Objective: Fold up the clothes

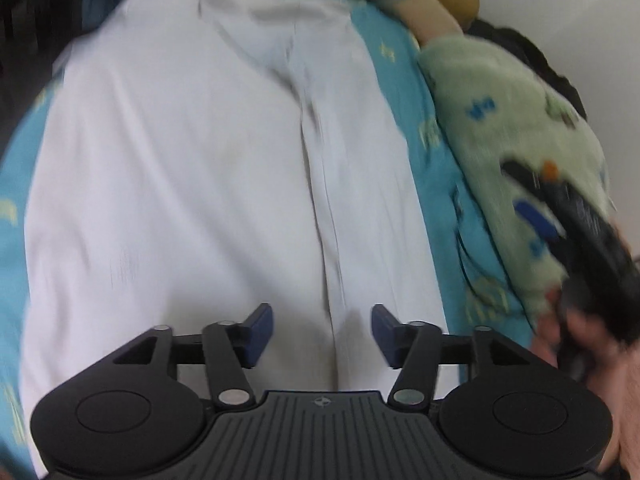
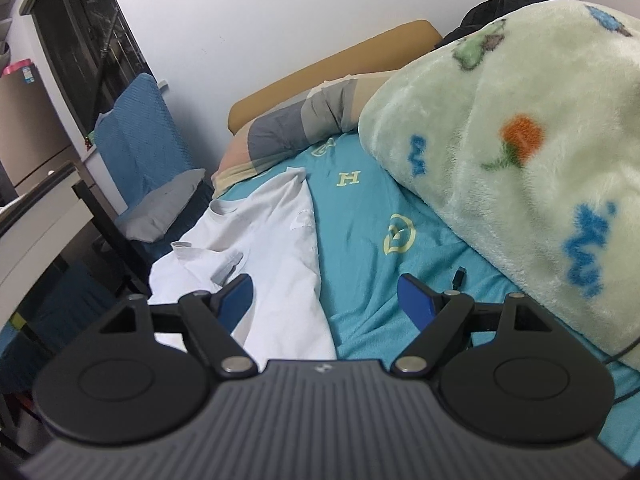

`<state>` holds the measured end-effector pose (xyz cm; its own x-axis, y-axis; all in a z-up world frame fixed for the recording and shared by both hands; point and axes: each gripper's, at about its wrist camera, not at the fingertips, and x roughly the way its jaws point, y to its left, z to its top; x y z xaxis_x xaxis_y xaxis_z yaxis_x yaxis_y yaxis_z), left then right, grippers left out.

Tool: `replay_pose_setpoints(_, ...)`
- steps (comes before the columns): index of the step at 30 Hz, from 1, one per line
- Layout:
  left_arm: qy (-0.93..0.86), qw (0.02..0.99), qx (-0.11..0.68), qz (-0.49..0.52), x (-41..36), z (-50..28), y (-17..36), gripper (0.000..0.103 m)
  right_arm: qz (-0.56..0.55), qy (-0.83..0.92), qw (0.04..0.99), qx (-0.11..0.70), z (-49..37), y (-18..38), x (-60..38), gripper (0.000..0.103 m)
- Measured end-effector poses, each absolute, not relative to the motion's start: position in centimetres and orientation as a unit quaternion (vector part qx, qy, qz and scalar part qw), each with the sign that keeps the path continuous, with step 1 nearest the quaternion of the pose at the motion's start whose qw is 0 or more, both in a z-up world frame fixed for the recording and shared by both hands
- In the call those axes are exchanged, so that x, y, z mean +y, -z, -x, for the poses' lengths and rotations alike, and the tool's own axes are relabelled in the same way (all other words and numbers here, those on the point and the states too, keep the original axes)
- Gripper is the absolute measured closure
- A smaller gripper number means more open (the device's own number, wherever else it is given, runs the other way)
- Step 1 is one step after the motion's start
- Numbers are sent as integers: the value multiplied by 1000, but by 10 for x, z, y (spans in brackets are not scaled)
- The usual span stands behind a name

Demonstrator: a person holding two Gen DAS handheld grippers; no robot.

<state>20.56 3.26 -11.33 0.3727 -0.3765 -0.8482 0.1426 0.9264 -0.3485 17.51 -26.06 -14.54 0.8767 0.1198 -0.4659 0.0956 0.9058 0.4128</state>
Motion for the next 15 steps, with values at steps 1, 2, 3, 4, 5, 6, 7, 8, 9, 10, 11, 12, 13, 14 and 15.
replay_pose_setpoints(1,144,836,521,97,29,-227,113,35,-212,-2,945,248,-179,148,-258,22)
replay_pose_setpoints(2,131,848,505,90,25,-247,115,34,-206,2,947,247,-183,150,-256,22)
replay_pose_setpoints(3,121,858,491,89,20,-266,119,31,-202,5,947,248,-186,154,-254,22)
replay_pose_setpoints(4,110,868,476,88,16,-285,122,29,-198,8,948,249,-189,157,-252,22)
replay_pose_setpoints(5,99,878,461,87,12,-304,126,29,-200,8,946,253,-193,161,-252,22)
replay_pose_setpoints(6,88,887,446,86,7,-324,130,29,-204,8,945,257,-196,164,-252,22)
replay_pose_setpoints(7,77,895,431,85,3,-343,133,29,-207,8,943,261,-199,168,-251,22)
replay_pose_setpoints(8,69,901,420,82,-2,-359,138,29,-210,7,941,265,-202,171,-251,22)
replay_pose_setpoints(9,64,905,414,77,-9,-372,145,29,-209,7,941,266,-206,174,-251,22)
replay_pose_setpoints(10,59,908,408,72,-15,-385,152,29,-209,6,940,269,-210,178,-250,22)
replay_pose_setpoints(11,51,912,403,60,-20,-395,158,29,-209,5,940,271,-214,181,-250,22)
replay_pose_setpoints(12,38,916,399,35,-23,-401,165,29,-209,5,939,274,-218,185,-250,22)
replay_pose_setpoints(13,24,919,394,8,-27,-404,173,29,-209,4,938,276,-223,188,-250,22)
replay_pose_setpoints(14,13,922,387,-20,-29,-405,180,29,-209,4,937,279,-227,192,-250,22)
replay_pose_setpoints(15,7,925,378,-48,-31,-403,188,28,-215,5,936,280,-229,194,-251,22)
